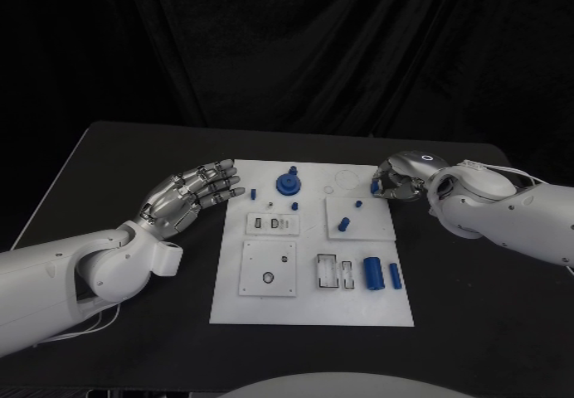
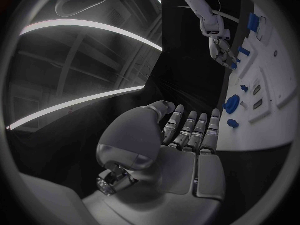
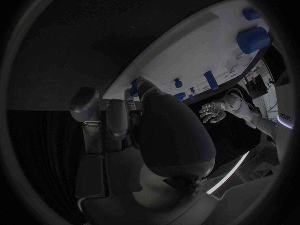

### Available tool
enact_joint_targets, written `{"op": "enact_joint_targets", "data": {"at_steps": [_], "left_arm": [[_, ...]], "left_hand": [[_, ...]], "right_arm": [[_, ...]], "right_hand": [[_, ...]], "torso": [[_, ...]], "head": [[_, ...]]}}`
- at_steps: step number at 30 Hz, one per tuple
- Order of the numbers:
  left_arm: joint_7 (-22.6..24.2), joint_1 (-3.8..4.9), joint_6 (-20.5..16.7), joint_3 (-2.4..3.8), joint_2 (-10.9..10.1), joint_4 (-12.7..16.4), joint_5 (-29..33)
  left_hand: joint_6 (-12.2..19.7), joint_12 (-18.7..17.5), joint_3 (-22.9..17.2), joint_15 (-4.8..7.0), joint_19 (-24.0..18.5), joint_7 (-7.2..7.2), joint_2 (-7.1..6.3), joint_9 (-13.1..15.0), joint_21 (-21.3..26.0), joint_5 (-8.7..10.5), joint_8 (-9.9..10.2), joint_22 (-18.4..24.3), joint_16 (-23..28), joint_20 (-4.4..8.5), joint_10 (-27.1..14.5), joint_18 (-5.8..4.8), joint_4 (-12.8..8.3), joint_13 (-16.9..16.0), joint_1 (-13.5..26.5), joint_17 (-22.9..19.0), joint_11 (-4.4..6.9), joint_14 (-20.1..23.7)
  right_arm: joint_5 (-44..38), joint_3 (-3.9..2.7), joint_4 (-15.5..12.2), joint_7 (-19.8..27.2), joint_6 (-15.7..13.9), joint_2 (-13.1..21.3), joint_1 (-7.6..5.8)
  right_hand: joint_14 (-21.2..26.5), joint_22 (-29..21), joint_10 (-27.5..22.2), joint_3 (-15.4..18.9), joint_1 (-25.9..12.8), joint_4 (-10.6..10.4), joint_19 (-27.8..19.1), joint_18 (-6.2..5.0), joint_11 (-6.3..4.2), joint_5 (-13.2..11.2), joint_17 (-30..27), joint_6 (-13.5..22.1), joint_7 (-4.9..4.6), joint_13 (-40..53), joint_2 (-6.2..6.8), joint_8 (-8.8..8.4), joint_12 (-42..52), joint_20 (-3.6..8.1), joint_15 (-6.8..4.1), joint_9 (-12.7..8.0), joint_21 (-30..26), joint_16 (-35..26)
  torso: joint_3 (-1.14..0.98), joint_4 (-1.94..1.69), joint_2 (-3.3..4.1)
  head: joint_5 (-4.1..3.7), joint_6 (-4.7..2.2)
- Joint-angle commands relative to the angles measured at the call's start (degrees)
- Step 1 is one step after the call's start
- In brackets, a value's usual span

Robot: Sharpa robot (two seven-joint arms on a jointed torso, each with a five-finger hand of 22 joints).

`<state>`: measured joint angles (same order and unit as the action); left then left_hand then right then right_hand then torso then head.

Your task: Assemble the parts on the task board

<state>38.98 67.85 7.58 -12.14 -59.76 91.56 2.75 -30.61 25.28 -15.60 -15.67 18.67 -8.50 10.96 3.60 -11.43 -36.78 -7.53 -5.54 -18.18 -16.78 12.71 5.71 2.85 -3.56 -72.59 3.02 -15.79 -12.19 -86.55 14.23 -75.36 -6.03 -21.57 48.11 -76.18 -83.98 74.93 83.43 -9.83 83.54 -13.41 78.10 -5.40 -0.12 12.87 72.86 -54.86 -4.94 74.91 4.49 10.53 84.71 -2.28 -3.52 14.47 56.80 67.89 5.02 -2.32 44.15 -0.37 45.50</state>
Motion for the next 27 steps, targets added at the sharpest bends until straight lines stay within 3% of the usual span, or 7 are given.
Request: {"op": "enact_joint_targets", "data": {"at_steps": [1, 5, 8, 14, 20, 27], "left_arm": [[2.66, -0.1, 0.87, 0.04, 0.02, 0.08, -0.07], [2.56, -0.12, 0.86, 0.04, -0.06, 0.06, -0.07], [2.52, -0.13, 0.82, 0.04, -0.16, 0.07, -0.07], [2.5, -0.14, 0.72, 0.04, -0.32, 0.1, -0.07], [2.52, -0.14, 0.64, 0.04, -0.41, 0.14, -0.07], [2.53, -0.14, 0.51, 0.04, -0.39, 0.23, -0.07]], "left_hand": [[0.42, -0.03, -0.33, -0.09, -0.44, -0.14, -0.08, 0.0, 0.27, 0.23, 0.22, 0.05, -0.21, 0.07, -0.26, -0.87, -0.11, -0.02, 0.56, 0.01, -0.13, 0.1], [0.52, -0.05, -0.45, -0.11, -0.48, -0.18, -0.07, -0.01, 0.29, 0.24, 0.25, 0.06, -0.22, 0.07, -0.33, -0.91, -0.11, -0.01, 0.66, 0.01, -0.16, 0.15], [0.52, -0.05, -0.45, -0.11, -0.48, -0.18, -0.07, -0.01, 0.29, 0.24, 0.25, 0.06, -0.22, 0.07, -0.33, -0.91, -0.11, -0.01, 0.66, 0.01, -0.16, 0.15], [0.52, -0.05, -0.45, -0.11, -0.48, -0.18, -0.07, -0.01, 0.29, 0.24, 0.25, 0.06, -0.22, 0.07, -0.33, -0.91, -0.11, -0.01, 0.66, 0.01, -0.16, 0.15], [0.48, 0.0, -0.52, -0.13, -0.46, -0.2, -0.07, 0.0, 0.27, 0.25, 0.24, 0.05, -0.26, 0.06, -0.34, -0.92, -0.12, -0.01, 0.72, 0.01, -0.18, 0.15], [0.46, 0.04, -0.56, -0.13, -0.43, -0.2, -0.08, 0.0, 0.25, 0.25, 0.24, 0.05, -0.3, 0.06, -0.32, -0.93, -0.13, -0.02, 0.75, 0.02, -0.19, 0.14]], "right_arm": [[-0.12, -0.04, -0.1, -0.02, -1.33, 0.08, 0.17], [-0.12, -0.05, -0.72, -0.05, -2.75, 0.45, 0.16], [-0.13, -0.07, -1.77, -0.13, -4.1, 1.02, 0.13], [-0.14, -0.1, -4.5, -0.46, -6.15, 2.42, -0.21], [-0.15, -0.11, -8.1, -0.82, -7.57, 3.75, -1.45], [-1.56, -0.11, -13.94, -2.4, -6.44, 4.28, -2.85]], "right_hand": [[-1.17, 1.44, 0.09, -0.07, 0.15, 0.51, 0.49, -0.95, -0.46, 1.48, 0.14, -0.38, 0.03, 2.92, -0.44, 0.79, 0.12, -0.08, -0.5, 0.57, -0.17, 0.44], [-1.21, 1.68, 0.09, -0.48, 0.48, 1.22, 0.65, -0.96, -0.67, 6.27, 0.23, -0.84, 0.25, 2.99, -0.78, 2.62, 0.13, 0.08, -0.62, 1.92, -0.29, 0.58], [-1.24, 1.86, 0.12, -0.84, 0.73, 1.73, 0.75, -0.91, -0.7, 8.48, 0.32, -0.56, 0.36, 3.05, -0.78, 3.43, 0.15, 0.13, -0.72, 2.58, -0.27, 0.7], [-1.26, 1.92, 0.17, -0.86, 0.67, 1.78, 0.78, -0.89, -0.71, 8.8, 0.36, -0.53, 0.36, 3.15, -0.72, 3.64, 0.19, 0.14, -0.73, 2.74, -0.23, 0.75], [-1.26, 1.95, 0.21, -0.84, 0.61, 1.78, 0.8, -0.89, -0.68, 8.88, 0.35, -0.51, 0.35, 3.21, -0.65, 3.71, 0.21, 0.15, -0.73, 2.8, -0.2, 0.75], [-1.4, 2.03, 0.4, -0.89, 0.58, 1.92, 0.87, -0.86, -0.39, 9.4, 0.68, -0.37, 0.28, 3.55, -0.46, 3.97, 0.37, 0.11, -0.6, 3.01, -0.2, 1.19]], "torso": [[0.01, 0.0, -0.01], [0.02, 0.02, -0.01], [0.01, 0.02, -0.01], [-0.02, 0.01, -0.02], [0.01, 0.04, -0.04], [0.07, 0.08, -0.11]], "head": [[0.13, -0.01], [0.18, 0.04], [0.23, 0.03], [0.16, 0.11], [0.26, -0.03], [0.35, -0.06]]}}
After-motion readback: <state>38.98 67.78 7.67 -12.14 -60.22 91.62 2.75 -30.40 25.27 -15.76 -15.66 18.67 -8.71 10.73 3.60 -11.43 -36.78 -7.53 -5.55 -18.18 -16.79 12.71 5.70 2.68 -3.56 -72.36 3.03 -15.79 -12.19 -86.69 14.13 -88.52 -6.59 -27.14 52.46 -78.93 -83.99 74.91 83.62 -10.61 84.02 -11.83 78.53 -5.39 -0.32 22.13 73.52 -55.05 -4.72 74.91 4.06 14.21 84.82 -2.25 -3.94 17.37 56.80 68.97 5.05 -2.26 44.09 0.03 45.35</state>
